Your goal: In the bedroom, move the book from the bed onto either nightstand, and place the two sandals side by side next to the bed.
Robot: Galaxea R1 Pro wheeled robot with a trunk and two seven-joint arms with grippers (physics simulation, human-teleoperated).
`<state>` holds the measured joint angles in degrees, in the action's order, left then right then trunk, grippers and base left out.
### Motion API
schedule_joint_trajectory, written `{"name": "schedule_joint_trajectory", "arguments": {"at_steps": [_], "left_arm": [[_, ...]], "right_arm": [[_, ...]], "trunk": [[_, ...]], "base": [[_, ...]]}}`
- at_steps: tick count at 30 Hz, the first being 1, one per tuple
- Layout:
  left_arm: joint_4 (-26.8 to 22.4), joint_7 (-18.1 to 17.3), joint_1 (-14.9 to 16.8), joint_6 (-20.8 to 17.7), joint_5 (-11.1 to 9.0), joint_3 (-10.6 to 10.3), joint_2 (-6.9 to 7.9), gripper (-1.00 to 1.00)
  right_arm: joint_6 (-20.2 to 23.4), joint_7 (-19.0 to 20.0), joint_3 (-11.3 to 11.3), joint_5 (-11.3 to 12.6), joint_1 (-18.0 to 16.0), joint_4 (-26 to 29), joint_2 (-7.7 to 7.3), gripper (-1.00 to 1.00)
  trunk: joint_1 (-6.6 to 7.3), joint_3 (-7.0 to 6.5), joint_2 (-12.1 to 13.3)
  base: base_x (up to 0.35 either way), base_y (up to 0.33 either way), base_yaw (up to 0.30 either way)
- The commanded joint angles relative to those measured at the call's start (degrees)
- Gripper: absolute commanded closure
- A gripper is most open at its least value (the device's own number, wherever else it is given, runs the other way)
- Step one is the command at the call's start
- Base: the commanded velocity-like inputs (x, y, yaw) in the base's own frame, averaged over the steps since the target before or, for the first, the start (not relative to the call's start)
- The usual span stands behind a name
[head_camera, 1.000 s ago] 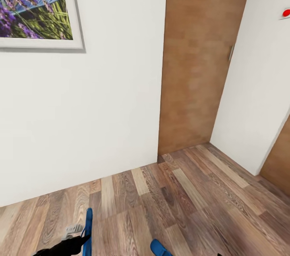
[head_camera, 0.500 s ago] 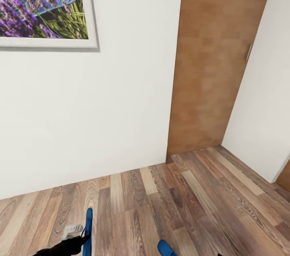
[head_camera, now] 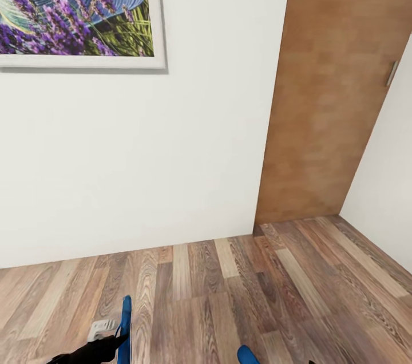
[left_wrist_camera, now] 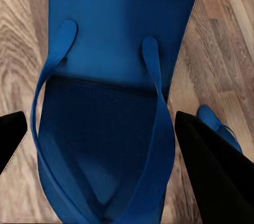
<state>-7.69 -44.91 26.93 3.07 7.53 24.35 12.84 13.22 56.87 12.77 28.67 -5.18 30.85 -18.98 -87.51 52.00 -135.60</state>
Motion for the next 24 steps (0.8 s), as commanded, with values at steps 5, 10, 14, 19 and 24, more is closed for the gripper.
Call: {"name": "schedule_joint_trajectory", "arguments": {"at_steps": [5, 10, 14, 19, 24], "left_arm": [[0.04, -0.18, 0.06, 0.36, 0.65, 0.43, -0.01, 1.0], [0.04, -0.18, 0.06, 0.36, 0.64, 0.48, -0.01, 1.0], [0.04, -0.18, 0.06, 0.36, 0.64, 0.44, -0.01, 1.0], [0.04, -0.18, 0.06, 0.36, 0.62, 0.47, -0.01, 1.0], [0.04, -0.18, 0.06, 0.36, 0.64, 0.47, -0.01, 1.0]], "right_arm": [[0.58, 0.13, 0.07, 0.42, -0.01, 0.0, 0.0, -1.0], [0.58, 0.16, 0.07, 0.42, -0.01, 0.0, 0.0, -1.0], [0.58, 0.17, 0.07, 0.42, -0.01, 0.0, 0.0, -1.0], [0.58, 0.17, 0.07, 0.42, -0.01, 0.0, 0.0, -1.0], [0.58, 0.17, 0.07, 0.42, -0.01, 0.0, 0.0, -1.0]], "trunk": [[0.01, 0.06, -0.02], [0.01, 0.06, -0.02], [0.01, 0.06, -0.02], [0.01, 0.06, -0.02], [0.01, 0.06, -0.02]], "base": [[0.0, 0.0, 0.268], [0.0, 0.0, 0.267], [0.0, 0.0, 0.183], [0.0, 0.0, 0.142], [0.0, 0.048, 0.118]]}}
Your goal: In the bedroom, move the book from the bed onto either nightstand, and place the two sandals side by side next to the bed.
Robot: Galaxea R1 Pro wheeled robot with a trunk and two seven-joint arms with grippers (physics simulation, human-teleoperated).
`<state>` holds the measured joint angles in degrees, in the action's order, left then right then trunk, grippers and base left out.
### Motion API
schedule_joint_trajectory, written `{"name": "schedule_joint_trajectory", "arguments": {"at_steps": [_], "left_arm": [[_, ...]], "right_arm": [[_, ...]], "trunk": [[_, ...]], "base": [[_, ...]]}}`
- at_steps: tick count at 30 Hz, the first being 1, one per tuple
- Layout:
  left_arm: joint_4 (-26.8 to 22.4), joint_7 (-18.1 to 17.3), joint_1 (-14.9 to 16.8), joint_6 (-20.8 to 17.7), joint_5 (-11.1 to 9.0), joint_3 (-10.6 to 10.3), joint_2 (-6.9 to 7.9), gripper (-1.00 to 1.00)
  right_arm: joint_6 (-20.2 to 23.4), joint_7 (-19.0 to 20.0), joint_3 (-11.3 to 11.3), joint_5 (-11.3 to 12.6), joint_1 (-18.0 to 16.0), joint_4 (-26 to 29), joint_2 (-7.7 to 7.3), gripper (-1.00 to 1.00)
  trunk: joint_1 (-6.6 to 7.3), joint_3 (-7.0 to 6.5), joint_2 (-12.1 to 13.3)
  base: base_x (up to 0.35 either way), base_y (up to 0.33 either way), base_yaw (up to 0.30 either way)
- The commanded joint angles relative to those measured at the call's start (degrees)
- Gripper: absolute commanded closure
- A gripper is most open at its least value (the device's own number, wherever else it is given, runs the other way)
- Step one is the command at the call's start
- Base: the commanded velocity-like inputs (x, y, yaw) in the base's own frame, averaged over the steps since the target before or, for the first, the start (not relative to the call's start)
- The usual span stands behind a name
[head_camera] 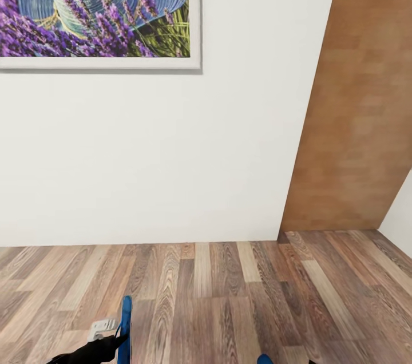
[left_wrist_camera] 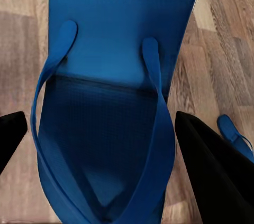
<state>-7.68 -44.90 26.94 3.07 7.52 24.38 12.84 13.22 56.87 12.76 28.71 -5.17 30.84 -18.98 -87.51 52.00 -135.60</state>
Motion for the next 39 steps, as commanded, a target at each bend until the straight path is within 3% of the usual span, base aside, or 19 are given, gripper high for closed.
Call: {"name": "schedule_joint_trajectory", "arguments": {"at_steps": [1, 14, 39], "left_arm": [[0.04, -0.19, 0.04, 0.36, 0.63, 0.46, -0.01, 1.0], [0.04, -0.19, 0.04, 0.36, 0.63, 0.46, -0.01, 1.0], [0.04, -0.19, 0.04, 0.36, 0.65, 0.41, -0.01, 1.0]], "right_arm": [[0.58, 0.17, 0.08, 0.39, -0.02, 0.01, 0.0, -1.0], [0.58, 0.14, 0.08, 0.39, -0.02, 0.01, 0.0, -1.0], [0.58, 0.12, 0.08, 0.39, -0.02, 0.01, 0.0, -1.0]], "trunk": [[0.01, 0.06, -0.02], [0.01, 0.06, -0.02], [0.01, 0.06, -0.02]], "base": [[0.0, 0.177, 0.061], [0.0, 0.088, 0.057], [-0.007, 0.0, 0.267]]}}
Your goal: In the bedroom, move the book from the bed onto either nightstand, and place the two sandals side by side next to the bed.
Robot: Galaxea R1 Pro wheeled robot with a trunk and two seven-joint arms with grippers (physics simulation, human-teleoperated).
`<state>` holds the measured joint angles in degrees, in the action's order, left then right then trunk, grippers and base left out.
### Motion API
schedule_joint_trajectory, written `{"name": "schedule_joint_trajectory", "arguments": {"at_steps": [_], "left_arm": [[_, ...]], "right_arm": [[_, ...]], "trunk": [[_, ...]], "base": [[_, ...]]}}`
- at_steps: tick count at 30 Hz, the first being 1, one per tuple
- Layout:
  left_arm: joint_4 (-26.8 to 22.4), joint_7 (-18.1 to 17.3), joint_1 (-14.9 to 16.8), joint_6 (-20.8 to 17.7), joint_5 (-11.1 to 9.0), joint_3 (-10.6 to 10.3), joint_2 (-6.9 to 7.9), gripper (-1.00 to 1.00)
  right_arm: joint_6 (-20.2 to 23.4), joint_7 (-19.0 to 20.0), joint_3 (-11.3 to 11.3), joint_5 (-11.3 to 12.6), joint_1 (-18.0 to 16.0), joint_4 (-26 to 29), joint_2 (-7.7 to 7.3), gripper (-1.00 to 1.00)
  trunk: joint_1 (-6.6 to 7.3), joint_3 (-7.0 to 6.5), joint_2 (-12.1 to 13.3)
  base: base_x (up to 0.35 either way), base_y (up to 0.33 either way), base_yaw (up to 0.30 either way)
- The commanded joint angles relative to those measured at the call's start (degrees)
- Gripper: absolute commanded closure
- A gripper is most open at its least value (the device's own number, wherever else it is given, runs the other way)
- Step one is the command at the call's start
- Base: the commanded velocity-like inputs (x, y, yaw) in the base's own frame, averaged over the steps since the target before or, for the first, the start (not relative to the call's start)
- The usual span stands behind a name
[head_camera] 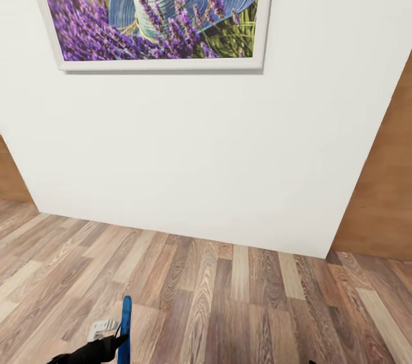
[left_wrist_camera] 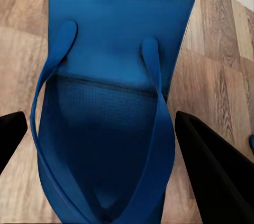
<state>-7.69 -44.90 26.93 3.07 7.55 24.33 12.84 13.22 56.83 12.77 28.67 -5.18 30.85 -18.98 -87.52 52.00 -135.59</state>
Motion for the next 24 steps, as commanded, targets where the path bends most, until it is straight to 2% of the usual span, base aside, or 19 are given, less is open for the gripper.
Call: {"name": "schedule_joint_trajectory", "arguments": {"at_steps": [1, 6, 17, 24], "left_arm": [[0.04, -0.19, 0.06, 0.36, 0.62, 0.46, -0.01, 1.0], [0.04, -0.19, 0.06, 0.36, 0.62, 0.46, -0.01, 1.0], [0.04, -0.19, 0.06, 0.36, 0.63, 0.46, -0.01, 1.0], [0.04, -0.19, 0.06, 0.36, 0.63, 0.46, -0.3, 1.0]], "right_arm": [[0.58, 0.16, 0.07, 0.42, -0.01, 0.0, -0.01, -1.0], [0.58, 0.19, 0.07, 0.42, -0.01, 0.0, -0.01, -1.0], [0.58, 0.2, 0.07, 0.42, -0.01, 0.0, -0.01, -1.0], [0.58, 0.21, 0.07, 0.42, -0.01, 0.0, -0.01, -1.0]], "trunk": [[0.02, 0.06, -0.03], [0.02, 0.06, -0.03], [0.02, 0.06, -0.03], [0.02, 0.06, -0.03]], "base": [[-0.143, 0.0, 0.272], [-0.142, 0.0, 0.272], [-0.024, 0.0, 0.272], [-0.147, 0.0, 0.271]]}}
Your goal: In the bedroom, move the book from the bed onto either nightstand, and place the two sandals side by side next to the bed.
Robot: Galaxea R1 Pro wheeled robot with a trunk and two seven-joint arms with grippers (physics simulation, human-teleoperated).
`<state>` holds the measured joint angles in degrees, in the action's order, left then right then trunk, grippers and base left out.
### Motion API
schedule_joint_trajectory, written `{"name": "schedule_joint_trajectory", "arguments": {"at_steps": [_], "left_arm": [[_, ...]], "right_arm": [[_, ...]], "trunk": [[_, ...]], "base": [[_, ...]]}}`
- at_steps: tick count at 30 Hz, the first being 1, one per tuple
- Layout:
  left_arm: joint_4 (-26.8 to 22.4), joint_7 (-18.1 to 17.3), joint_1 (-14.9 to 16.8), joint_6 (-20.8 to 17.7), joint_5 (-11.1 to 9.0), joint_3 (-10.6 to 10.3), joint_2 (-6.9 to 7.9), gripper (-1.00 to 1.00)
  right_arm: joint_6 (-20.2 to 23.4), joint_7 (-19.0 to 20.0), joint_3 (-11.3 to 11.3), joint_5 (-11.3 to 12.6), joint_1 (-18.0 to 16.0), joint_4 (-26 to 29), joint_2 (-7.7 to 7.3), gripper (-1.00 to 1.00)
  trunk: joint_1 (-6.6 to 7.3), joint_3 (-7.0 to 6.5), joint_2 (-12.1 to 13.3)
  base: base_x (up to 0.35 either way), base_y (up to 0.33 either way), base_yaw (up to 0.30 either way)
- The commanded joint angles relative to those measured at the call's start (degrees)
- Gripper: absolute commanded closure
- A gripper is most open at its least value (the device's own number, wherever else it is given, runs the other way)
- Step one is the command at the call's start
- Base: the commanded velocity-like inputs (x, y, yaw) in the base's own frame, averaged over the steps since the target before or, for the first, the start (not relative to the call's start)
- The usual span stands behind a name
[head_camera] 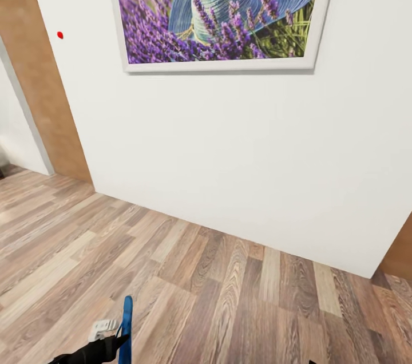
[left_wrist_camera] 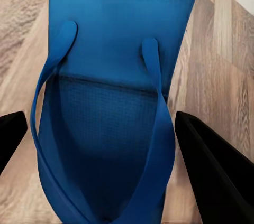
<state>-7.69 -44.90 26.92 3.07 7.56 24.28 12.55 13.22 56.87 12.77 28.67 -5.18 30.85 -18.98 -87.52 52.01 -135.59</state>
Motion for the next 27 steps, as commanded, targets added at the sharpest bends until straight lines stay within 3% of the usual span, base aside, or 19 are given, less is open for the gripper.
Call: {"name": "schedule_joint_trajectory", "arguments": {"at_steps": [1, 20, 27], "left_arm": [[0.04, -0.18, 0.06, 0.36, 0.61, 0.5, -0.05, 1.0], [0.04, -0.18, 0.06, 0.36, 0.61, 0.51, -0.07, 1.0], [0.04, -0.18, 0.06, 0.36, 0.61, 0.51, -0.07, 1.0]], "right_arm": [[0.58, 0.17, 0.07, 0.42, -0.01, 0.0, 0.0, -1.0], [0.58, 0.17, 0.07, 0.42, -0.01, 0.0, 0.0, -1.0], [0.58, 0.17, 0.09, 0.42, -0.01, 0.0, 0.0, -1.0]], "trunk": [[0.02, 0.06, -0.02], [0.02, 0.06, -0.02], [0.02, 0.06, -0.02]], "base": [[-0.033, 0.0, 0.231], [-0.004, 0.0, 0.027], [0.0, 0.0, -0.203]]}}
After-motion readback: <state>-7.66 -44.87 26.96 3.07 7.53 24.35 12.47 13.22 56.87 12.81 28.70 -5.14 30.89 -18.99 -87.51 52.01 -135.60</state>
